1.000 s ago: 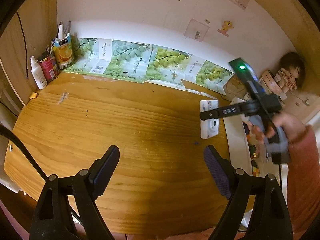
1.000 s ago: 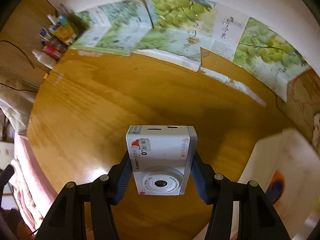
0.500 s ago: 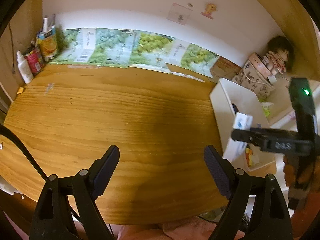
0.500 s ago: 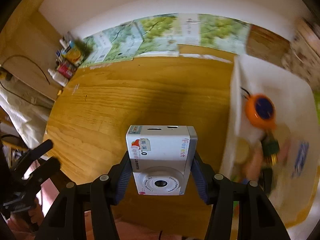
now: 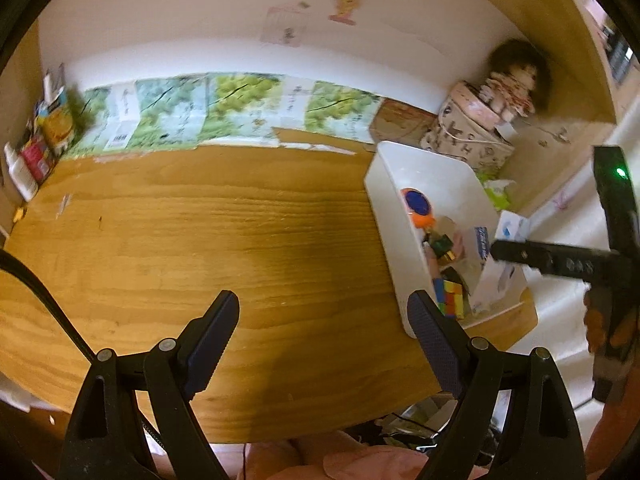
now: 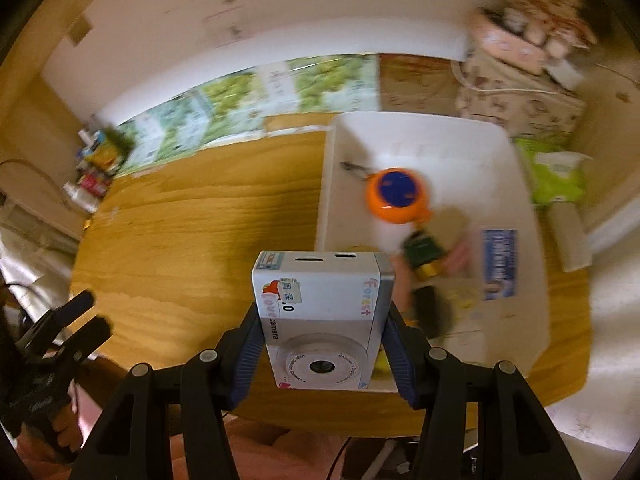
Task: Organize rigid objects
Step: 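Lower the white toy into the bin and open the right tool, then withdraw the open right tool from the bin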
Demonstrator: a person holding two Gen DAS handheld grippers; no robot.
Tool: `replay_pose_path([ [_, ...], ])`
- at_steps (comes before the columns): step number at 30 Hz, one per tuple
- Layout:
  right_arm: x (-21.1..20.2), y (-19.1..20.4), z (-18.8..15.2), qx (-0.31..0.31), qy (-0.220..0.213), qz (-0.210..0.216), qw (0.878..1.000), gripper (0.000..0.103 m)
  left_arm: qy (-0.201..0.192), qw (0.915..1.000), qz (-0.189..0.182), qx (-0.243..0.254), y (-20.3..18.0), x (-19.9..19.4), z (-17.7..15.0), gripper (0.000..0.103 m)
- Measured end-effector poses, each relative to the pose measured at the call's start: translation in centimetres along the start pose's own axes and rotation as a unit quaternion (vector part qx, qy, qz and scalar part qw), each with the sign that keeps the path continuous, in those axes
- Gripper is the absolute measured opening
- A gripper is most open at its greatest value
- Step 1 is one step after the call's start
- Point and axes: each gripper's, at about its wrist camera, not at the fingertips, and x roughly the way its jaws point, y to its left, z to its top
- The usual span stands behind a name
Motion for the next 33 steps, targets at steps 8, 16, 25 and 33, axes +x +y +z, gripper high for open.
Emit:
replay_pose_path([
  [8,2.2,-4.6,0.6,0.043,0.016,-0.036,0.998,0.058,-0.015,0.9994,0.018,0.025,-2.0,-0.3,0.7,0.088],
  [16,3.2,-5.9,0.3,0.066,0.009,-0.007,0.998,0.079,-0.010,0.9993,0.035,0.004,-2.5,0.5,1.2,0.088],
  [25,1.7,-4.2,-1.5,0.059,-0.016,0.041,0.997,0.086,-0.025,0.9984,0.050,-0.007,-3.9,0.6,1.5,0.088],
  [33,-0.4,-3.0,-3.9,0.061,-0.040,0.052,0.996,0.102,-0.044,0.9956,0.078,-0.027,-5.6,0.8,1.1,0.088],
])
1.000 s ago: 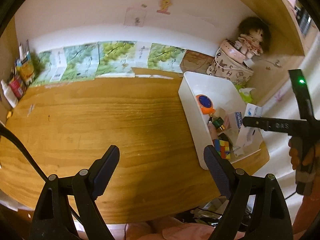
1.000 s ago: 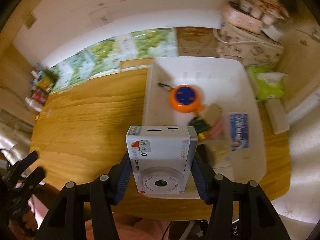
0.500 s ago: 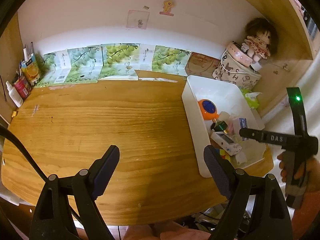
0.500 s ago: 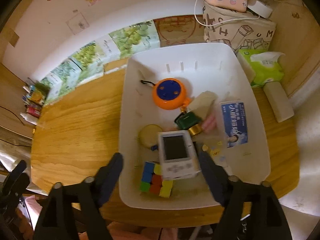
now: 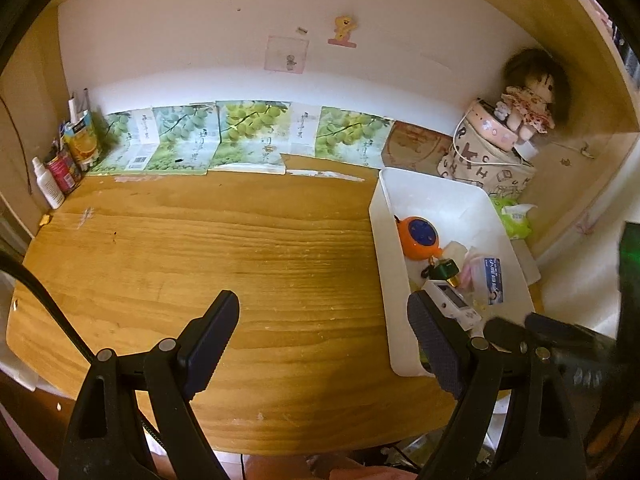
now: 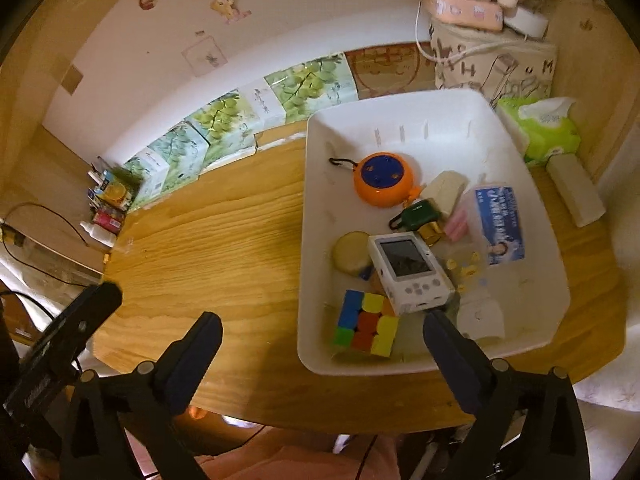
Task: Organize rigid objects
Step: 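Withdraw the open right tool from the bin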
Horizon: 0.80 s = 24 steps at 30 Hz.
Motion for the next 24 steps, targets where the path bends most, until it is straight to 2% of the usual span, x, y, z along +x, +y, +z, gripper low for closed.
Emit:
replay_pose_path([
  [3,-1.1,0.6,-1.0,-0.021,-0.017,-0.017,0.999,0.103,0.001,0.9999,-0.007,-0.010,-0.7,0.1,-0.2,0.089],
  [7,-2.3,0.9,-1.7,-0.043,-0.030,-0.039,0.998,0.103,0.010,0.9999,0.002,0.003,-2.0,0.2,-0.2,0.100],
  [9,-2.5,0.8,-1.9,-0.050,-0.031,-0.041,0.997,0.103,0.006,1.0000,0.004,0.005,-2.5,0.2,-0.2,0.101],
  [15,-3.2,0.1,-2.0,-0.025,-0.045,-0.041,0.998,0.103,-0.015,0.9993,0.022,0.026,-3.4,-0.4,-0.3,0.102],
  [24,-2.5,-0.9,-2.6,0.006,-0.039,-0.087,0.995,0.103,-0.039,0.9968,0.024,0.065,-4.9,-0.5,-1.1,0.102],
])
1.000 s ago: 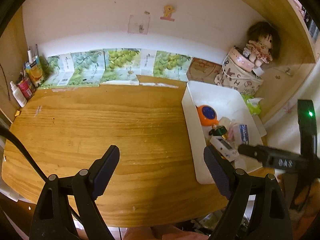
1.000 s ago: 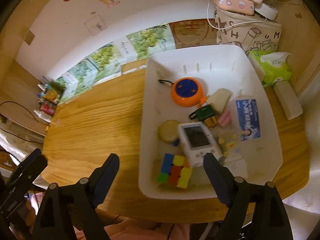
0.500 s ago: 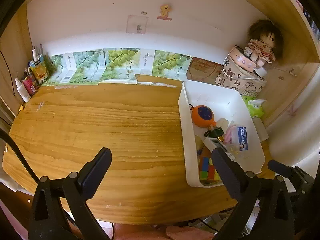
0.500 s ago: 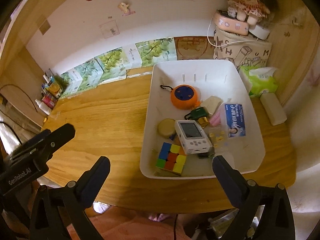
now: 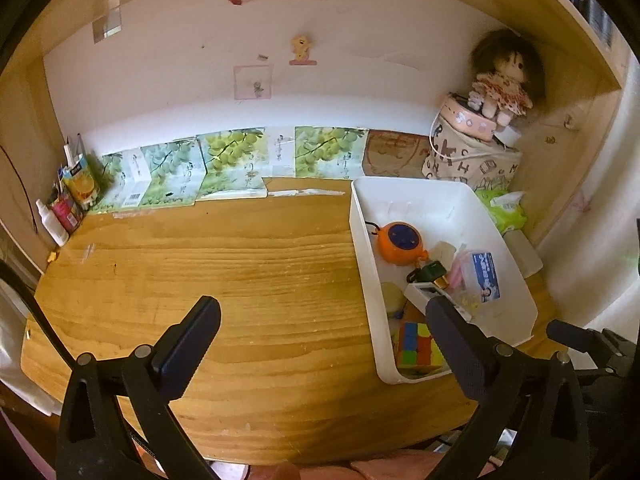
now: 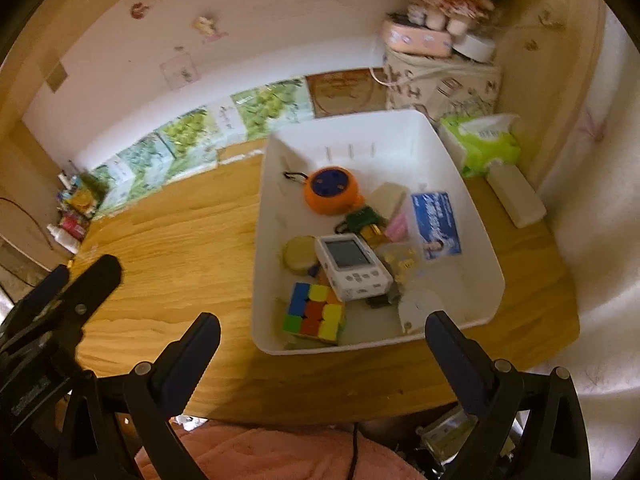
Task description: Organize rigid objects
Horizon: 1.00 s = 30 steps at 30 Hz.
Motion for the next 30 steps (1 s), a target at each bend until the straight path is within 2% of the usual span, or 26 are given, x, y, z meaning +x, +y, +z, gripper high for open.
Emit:
replay_pose_path([
  [9,0.6,0.1,-0.6,0.005,0.017,-0.010,1.000,0.103,0.012,0.9997,0.015,0.016,-0.2,0.5,-0.1,0.102],
  [22,-0.7,1.9,0.1,-0.035,-0.020,-0.044,0.998,0.103,-0.004,0.9996,0.028,0.009,0.6,0.3,0.6,0.102],
  [30,-0.8,1.9,0.9,-0.029,-0.033,-0.057,0.997,0.103,-0.014,0.9995,0.029,0.003,1.2,0.2,1.0,0.102],
])
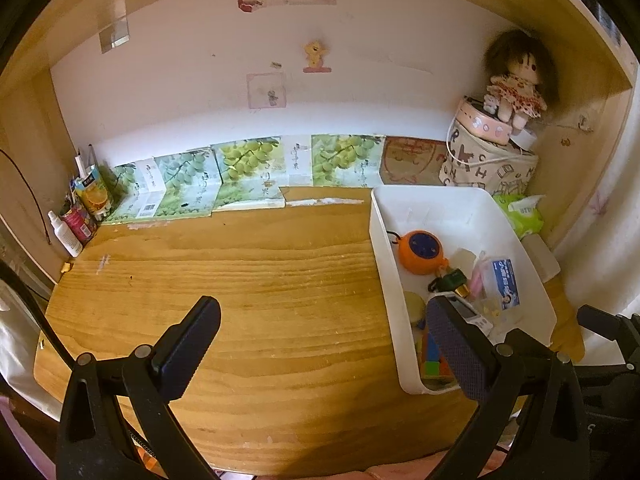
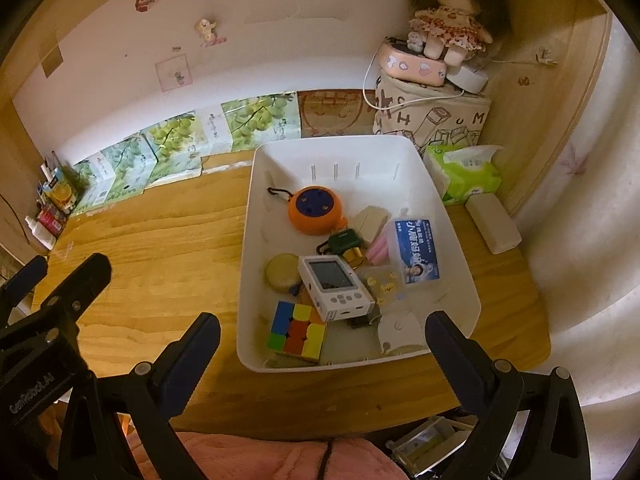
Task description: Organize rigid objects
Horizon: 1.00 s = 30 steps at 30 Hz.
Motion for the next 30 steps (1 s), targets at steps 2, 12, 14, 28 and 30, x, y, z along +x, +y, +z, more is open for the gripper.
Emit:
replay_pose_path([
  [2,0.0,0.0,0.4,-0.001,-0.005,-0.001,1.000,0.103,-0.006,1.0000,0.004,0.000,0.1,-0.1,0.2,0.102],
  [12,0.7,0.5,0.9,-0.018,-0.004,-0.009,1.000,0.103,-0.019,0.9995,0.019,-0.014,0.6,-0.3,0.4,0.102],
  [14,0.8,0.5,0.9,-0.022,-0.002,-0.010,1.000,0.103,-0.023,0.9994,0.023,-0.015,0.5,-0.5,0.4,0.102],
  [28,1.5,1.1,0.9,-0.048,0.014,-0.006,0.999,0.103,-0.028,0.9989,0.034,-0.015,0.5,-1.0,0.3,0.102],
  [30,1.6,1.1,1.0,-0.048,0.015,-0.006,0.999,0.103,-0.029,0.9989,0.035,-0.012,0.5,-0.9,0.4,0.102],
])
